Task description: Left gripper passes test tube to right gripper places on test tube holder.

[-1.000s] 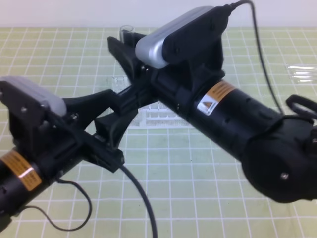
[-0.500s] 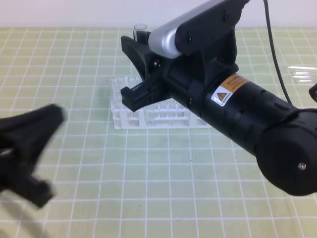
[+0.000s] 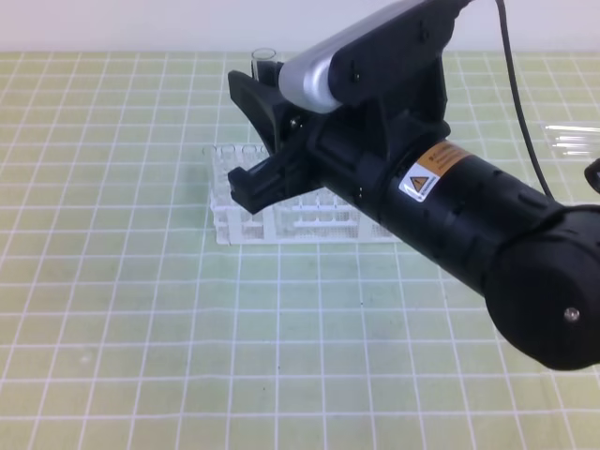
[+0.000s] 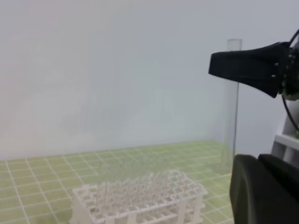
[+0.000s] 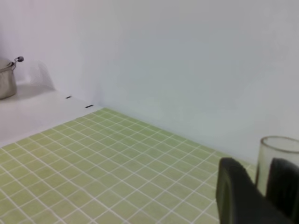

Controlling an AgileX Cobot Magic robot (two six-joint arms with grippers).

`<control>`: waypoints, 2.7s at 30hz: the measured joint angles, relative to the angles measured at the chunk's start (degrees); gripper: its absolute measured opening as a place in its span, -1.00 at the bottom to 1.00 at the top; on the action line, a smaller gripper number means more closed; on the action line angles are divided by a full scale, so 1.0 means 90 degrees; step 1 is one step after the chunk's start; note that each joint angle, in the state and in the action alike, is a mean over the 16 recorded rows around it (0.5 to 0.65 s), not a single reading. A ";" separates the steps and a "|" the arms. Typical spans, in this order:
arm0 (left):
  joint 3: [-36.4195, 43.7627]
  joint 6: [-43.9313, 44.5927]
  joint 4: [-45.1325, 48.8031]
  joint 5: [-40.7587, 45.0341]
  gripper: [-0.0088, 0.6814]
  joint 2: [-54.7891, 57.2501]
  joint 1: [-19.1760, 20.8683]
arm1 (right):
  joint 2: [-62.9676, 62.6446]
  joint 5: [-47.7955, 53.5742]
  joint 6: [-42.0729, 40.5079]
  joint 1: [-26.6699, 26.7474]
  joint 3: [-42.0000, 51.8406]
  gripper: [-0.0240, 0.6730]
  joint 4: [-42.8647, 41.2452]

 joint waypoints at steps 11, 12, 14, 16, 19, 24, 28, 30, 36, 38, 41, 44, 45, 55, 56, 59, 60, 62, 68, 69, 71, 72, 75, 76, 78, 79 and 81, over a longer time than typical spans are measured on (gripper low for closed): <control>0.1443 -0.0005 -0.0126 -0.0671 -0.98 -0.0478 0.0000 | 0.0000 0.0119 -0.0075 -0.0005 0.0021 -0.67 -0.0002; 0.1536 -0.0007 -0.0129 -0.0687 -0.98 -0.0471 0.0000 | 0.0000 0.0131 -0.0075 -0.0013 0.0025 -0.67 -0.0002; 0.1682 -0.0010 -0.0135 -0.0689 -0.98 -0.0464 0.0001 | 0.0000 0.0153 -0.0076 -0.0041 0.0034 -0.67 0.0000; 0.1800 -0.0014 -0.0140 -0.0689 -0.98 -0.0453 0.0002 | 0.0000 0.0168 -0.0076 -0.0092 0.0043 -0.67 0.0007; 0.1873 -0.0018 -0.0149 -0.0578 -0.98 -0.0453 0.0002 | 0.0000 0.0173 -0.0076 -0.0212 0.0056 -0.67 0.0019; 0.1908 -0.0022 -0.0163 -0.0425 -0.98 -0.0447 0.0002 | 0.0000 0.0134 -0.0076 -0.0474 0.0070 -0.67 0.0036; 0.1900 -0.0012 -0.0161 -0.0403 -0.98 -0.0452 0.0002 | 0.0000 -0.0011 -0.0076 -0.0727 0.0087 -0.67 0.0045; 0.1900 -0.0007 -0.0160 -0.0400 -0.98 -0.0452 0.0002 | 0.0005 -0.0158 -0.0077 -0.0850 0.0124 -0.67 0.0048; 0.1900 0.0006 -0.0156 -0.0398 -0.98 -0.0452 0.0002 | 0.0079 -0.0697 -0.0093 -0.1123 0.0308 -0.67 0.0082; 0.1908 0.0011 -0.0155 -0.0403 -0.98 -0.0446 0.0002 | 0.0119 -0.0887 -0.0115 -0.1186 0.0386 -0.67 0.0113; 0.1900 0.0011 -0.0153 -0.0398 -0.98 -0.0451 0.0002 | 0.0193 -0.1148 -0.0148 -0.1259 0.0510 -0.67 0.0176; 0.1908 0.0011 -0.0153 -0.0403 -0.98 -0.0446 0.0002 | 0.0279 -0.1338 -0.0182 -0.1303 0.0618 -0.67 0.0243; 0.1908 0.0011 -0.0153 -0.0403 -0.98 -0.0446 0.0002 | 0.0308 -0.1376 -0.0193 -0.1312 0.0644 -0.67 0.0266; 0.1893 0.0010 -0.0153 -0.0392 -0.98 -0.0456 0.0001 | 0.0604 -0.1685 -0.0242 -0.1323 0.0739 -0.67 0.0417; 0.1893 0.0010 -0.0153 -0.0392 -0.98 -0.0456 0.0001 | 0.0641 -0.1739 -0.0240 -0.1323 0.0740 -0.67 0.0422; 0.1893 0.0010 -0.0153 -0.0392 -0.98 -0.0456 0.0001 | 0.0770 -0.1919 -0.0220 -0.1323 0.0740 -0.67 0.0435; 0.1885 0.0009 -0.0154 -0.0387 -0.98 -0.0461 0.0001 | 0.0820 -0.1986 -0.0201 -0.1323 0.0740 -0.67 0.0439; 0.1870 0.0007 -0.0154 -0.0377 -0.98 -0.0470 0.0000 | 0.0925 -0.2128 -0.0156 -0.1323 0.0737 -0.67 0.0432; 0.1870 0.0007 -0.0154 -0.0377 -0.98 -0.0475 0.0000 | 0.1280 -0.2446 -0.0017 -0.1323 0.0605 -0.67 0.0348; 0.1870 0.0007 -0.0155 -0.0377 -0.98 -0.0480 -0.0001 | 0.1342 -0.2472 0.0005 -0.1323 0.0567 -0.67 0.0331; 0.1870 0.0007 -0.0157 -0.0377 -0.98 -0.0480 -0.0001 | 0.1472 -0.2505 0.0049 -0.1323 0.0480 -0.67 0.0298; 0.1862 0.0006 -0.0157 -0.0372 -0.98 -0.0485 -0.0001 | 0.1537 -0.2516 0.0071 -0.1323 0.0436 -0.67 0.0282; 0.1870 0.0007 -0.0157 -0.0377 -0.98 -0.0485 -0.0001 | 0.1731 -0.2528 0.0124 -0.1323 0.0297 -0.67 0.0258; 0.1870 0.0007 -0.0157 -0.0377 -0.98 -0.0485 -0.0001 | 0.1792 -0.2522 0.0130 -0.1323 0.0251 -0.67 0.0254; 0.1878 0.0008 -0.0156 -0.0382 -0.98 -0.0480 -0.0001 | 0.1906 -0.2506 0.0133 -0.1323 0.0161 -0.67 0.0261; 0.1885 0.0009 -0.0156 -0.0387 -0.98 -0.0475 0.0000 | 0.1958 -0.2500 0.0134 -0.1323 0.0122 -0.67 0.0271; 0.1878 0.0008 -0.0156 -0.0382 -0.98 -0.0475 0.0000 | 0.2051 -0.2502 0.0134 -0.1324 0.0062 -0.67 0.0297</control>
